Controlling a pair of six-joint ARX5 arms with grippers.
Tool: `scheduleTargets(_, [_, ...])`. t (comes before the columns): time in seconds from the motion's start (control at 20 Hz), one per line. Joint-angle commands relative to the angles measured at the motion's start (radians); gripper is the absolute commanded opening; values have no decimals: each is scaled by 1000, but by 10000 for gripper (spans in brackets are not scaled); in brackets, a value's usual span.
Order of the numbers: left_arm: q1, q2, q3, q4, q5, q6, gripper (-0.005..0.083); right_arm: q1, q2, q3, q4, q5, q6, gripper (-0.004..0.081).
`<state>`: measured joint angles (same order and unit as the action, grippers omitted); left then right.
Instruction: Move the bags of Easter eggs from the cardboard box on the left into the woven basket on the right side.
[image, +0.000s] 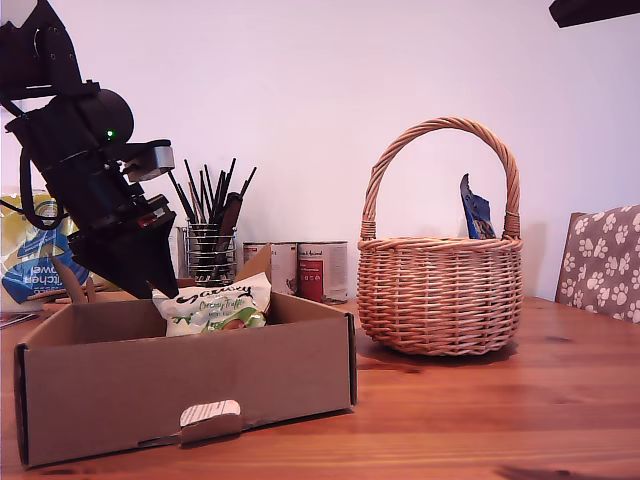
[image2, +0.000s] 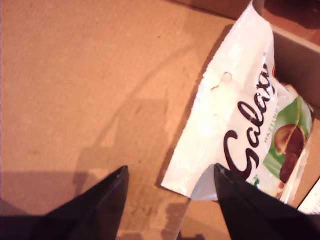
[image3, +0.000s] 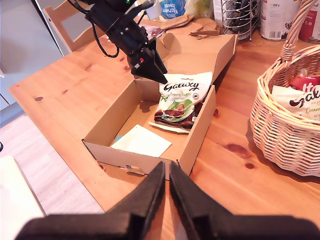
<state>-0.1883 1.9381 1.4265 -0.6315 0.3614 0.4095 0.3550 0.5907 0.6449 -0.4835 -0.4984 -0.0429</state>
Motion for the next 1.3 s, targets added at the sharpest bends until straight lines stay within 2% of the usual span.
scheduleTargets(0.0, [-35, -37, -6, 0, 102, -51, 463, -8, 0, -15, 10, 11, -4, -2])
scheduleTargets(0.4, [-45, -54, -5, -29, 101, -56, 463, -9, 63, -15, 22, 38, -10, -2])
scheduleTargets(0.6, [-66, -80, -5, -35, 71, -30, 464, -9, 85, -15, 28, 37, -10, -2])
scheduleTargets(0.8, [-117, -81, -5, -105, 68, 10, 503, -9, 87, -15, 29, 37, -10, -2])
scheduleTargets(0.85, [-135, -88, -5, -111, 51, 9, 503, -9, 87, -15, 29, 37, -10, -2])
scheduleTargets(1.0, [-218, -114, -5, -150, -73, 10, 503, -9, 87, -15, 29, 37, -10, -2])
scheduleTargets(1.05, [-246, -121, -5, -178, -119, 10, 531, -9, 87, -15, 29, 37, -10, -2])
scheduleTargets(1.15, [-291, -120, -6, -214, -200, 10, 644, -9, 87, -15, 29, 37, -10, -2])
scheduleTargets(1.25, [-321, -115, -11, -203, -256, 10, 680, -9, 87, -15, 29, 37, -10, -2])
